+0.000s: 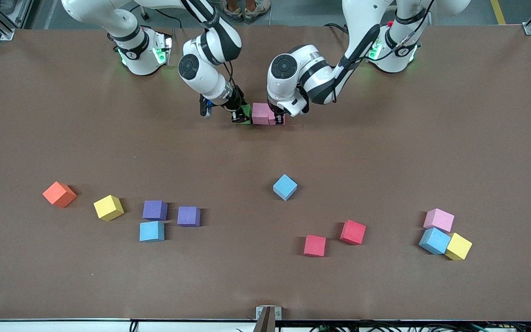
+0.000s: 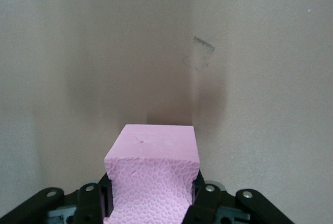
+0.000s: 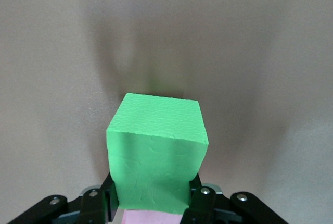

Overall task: Arrange 11 blocks into digit 3
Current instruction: 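Place the green and pink cubes in a row and open both grippers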

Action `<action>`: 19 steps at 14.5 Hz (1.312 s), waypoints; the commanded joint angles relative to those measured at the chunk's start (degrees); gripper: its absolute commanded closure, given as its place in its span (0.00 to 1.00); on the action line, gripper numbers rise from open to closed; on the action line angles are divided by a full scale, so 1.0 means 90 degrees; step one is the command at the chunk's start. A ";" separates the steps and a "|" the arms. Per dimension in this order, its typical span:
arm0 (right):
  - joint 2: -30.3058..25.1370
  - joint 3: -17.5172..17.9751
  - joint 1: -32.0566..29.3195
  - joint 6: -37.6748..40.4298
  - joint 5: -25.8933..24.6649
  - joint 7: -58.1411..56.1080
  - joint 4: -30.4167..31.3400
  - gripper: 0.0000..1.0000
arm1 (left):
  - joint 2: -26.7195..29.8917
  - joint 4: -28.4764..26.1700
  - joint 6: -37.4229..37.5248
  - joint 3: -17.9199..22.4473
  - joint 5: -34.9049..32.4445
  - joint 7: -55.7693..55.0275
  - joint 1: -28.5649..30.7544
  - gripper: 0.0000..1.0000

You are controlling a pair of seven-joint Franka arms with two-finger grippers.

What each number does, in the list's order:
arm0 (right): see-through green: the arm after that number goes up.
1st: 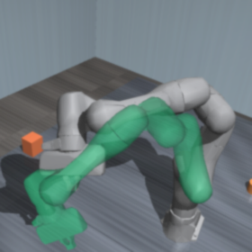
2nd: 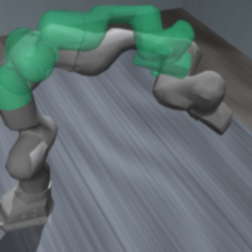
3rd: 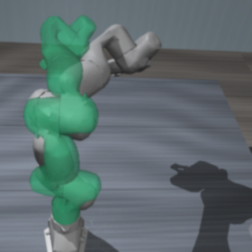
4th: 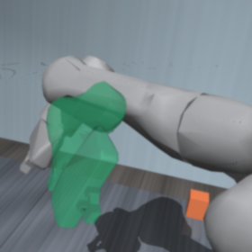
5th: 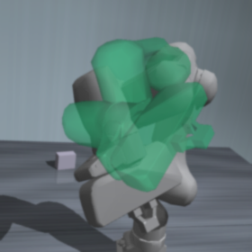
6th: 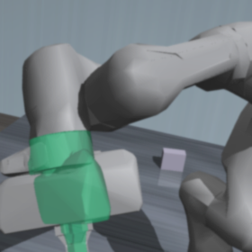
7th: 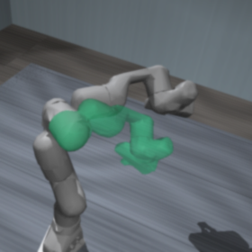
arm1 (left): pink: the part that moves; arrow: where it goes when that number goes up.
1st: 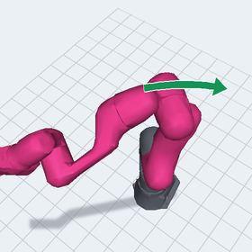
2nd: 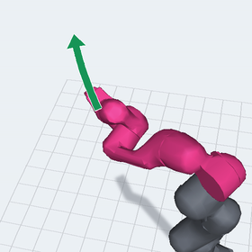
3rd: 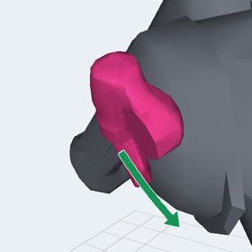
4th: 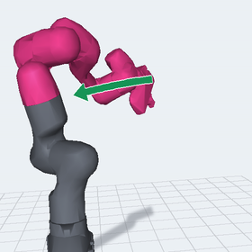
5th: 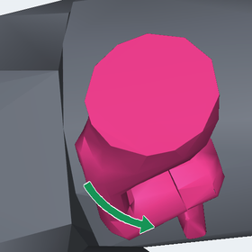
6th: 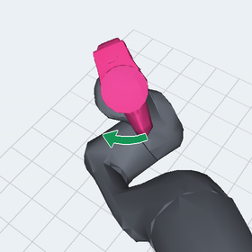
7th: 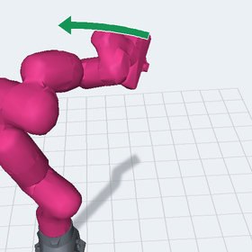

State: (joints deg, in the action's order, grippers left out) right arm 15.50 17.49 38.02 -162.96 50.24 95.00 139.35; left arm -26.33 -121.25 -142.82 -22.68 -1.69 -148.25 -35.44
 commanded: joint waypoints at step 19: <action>0.0045 -0.0039 0.0219 -0.0028 0.0365 0.0001 -0.0005 0.00 | 0.0200 -0.0083 0.0223 0.0001 -0.0330 -0.0197 -0.0105 0.00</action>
State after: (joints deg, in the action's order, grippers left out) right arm 15.73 17.43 39.41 -163.04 51.72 95.71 139.34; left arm -26.82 -121.74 -143.01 -22.52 -3.38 -148.65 -36.06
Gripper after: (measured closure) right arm 0.229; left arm 0.000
